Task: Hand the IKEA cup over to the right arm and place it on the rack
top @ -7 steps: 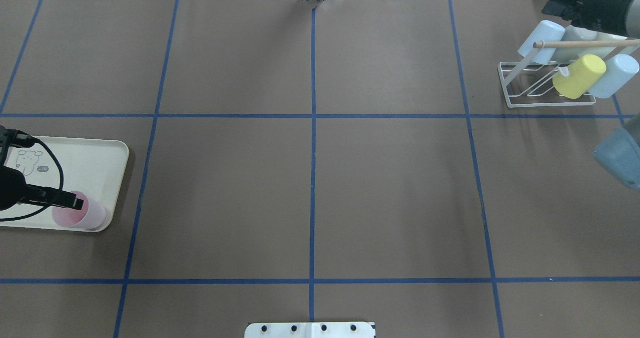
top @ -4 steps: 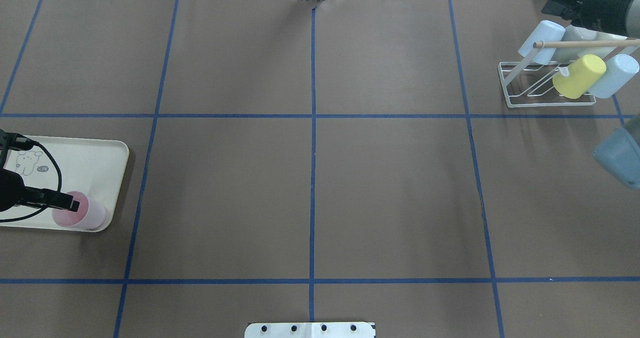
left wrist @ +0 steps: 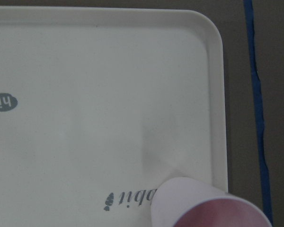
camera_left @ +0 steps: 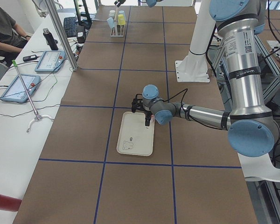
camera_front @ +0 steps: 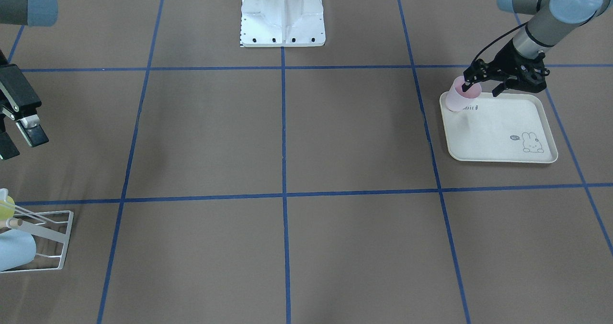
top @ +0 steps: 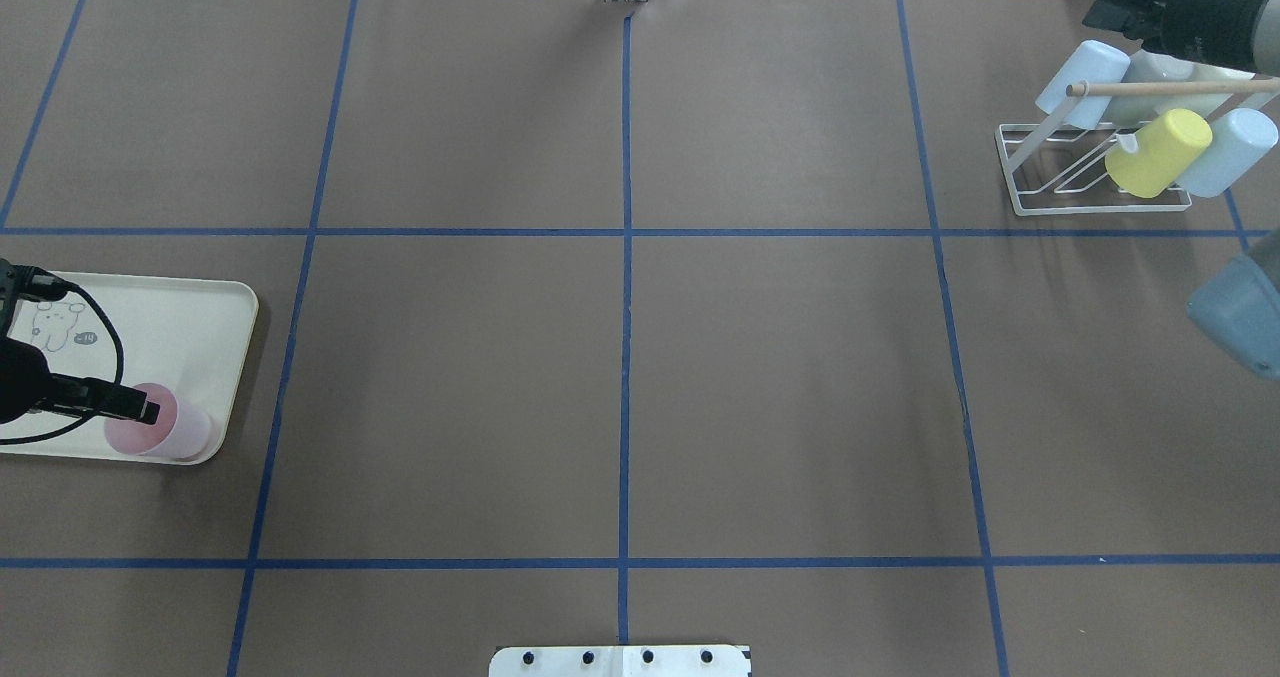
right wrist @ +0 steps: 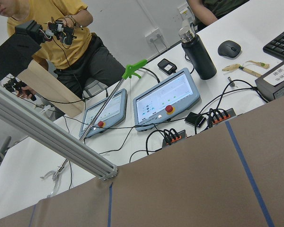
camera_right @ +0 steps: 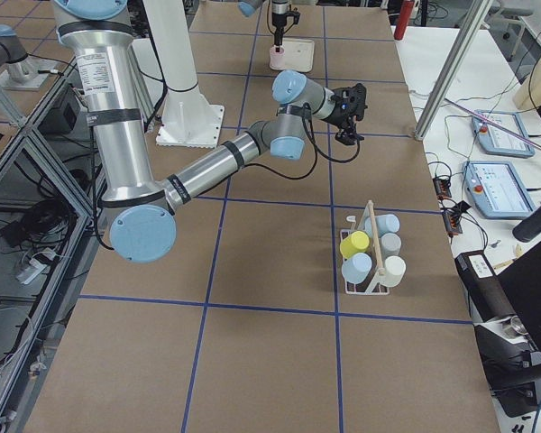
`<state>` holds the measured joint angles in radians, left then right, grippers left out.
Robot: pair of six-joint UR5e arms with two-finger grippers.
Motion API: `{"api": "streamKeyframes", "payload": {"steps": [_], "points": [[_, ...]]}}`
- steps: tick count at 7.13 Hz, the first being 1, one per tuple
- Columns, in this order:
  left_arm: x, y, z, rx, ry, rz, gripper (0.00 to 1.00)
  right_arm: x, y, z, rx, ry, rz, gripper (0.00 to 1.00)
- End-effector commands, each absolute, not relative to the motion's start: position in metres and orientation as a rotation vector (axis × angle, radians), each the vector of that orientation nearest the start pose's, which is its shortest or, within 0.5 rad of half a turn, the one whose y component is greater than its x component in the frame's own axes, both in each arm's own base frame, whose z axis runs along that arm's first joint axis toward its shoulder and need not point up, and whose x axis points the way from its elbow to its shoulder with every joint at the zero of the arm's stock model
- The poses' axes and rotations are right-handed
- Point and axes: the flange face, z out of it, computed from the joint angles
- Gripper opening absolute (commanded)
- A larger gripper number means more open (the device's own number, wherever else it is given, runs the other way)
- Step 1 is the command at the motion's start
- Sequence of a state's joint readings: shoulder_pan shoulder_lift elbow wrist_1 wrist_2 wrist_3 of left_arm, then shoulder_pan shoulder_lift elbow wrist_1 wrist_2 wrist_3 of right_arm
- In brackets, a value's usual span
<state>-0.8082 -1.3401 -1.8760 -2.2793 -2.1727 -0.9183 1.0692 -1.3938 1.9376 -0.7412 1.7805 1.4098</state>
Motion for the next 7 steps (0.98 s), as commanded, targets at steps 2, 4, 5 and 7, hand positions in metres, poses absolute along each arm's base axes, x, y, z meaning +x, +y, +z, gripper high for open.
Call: {"api": "streamKeyframes", "payload": {"steps": [2,4,5,7], "points": [[0.234,-0.357,0.533,0.083,0.944,0.09,0.34,-0.154,-0.515,0.3,0.658,-1.239,0.615,1.0],[0.233,-0.357,0.534,0.084,0.941,0.088,0.0,-0.154,-0.515,0.3,0.658,-1.239,0.615,1.0],[0.22,-0.347,0.524,0.096,0.943,0.086,0.0,-0.154,-0.515,0.301,0.656,-1.239,0.615,1.0],[0.151,-0.332,0.492,0.109,0.915,-0.03,0.0,-0.153,-0.514,0.299,0.658,-1.241,0.616,1.0]]}}
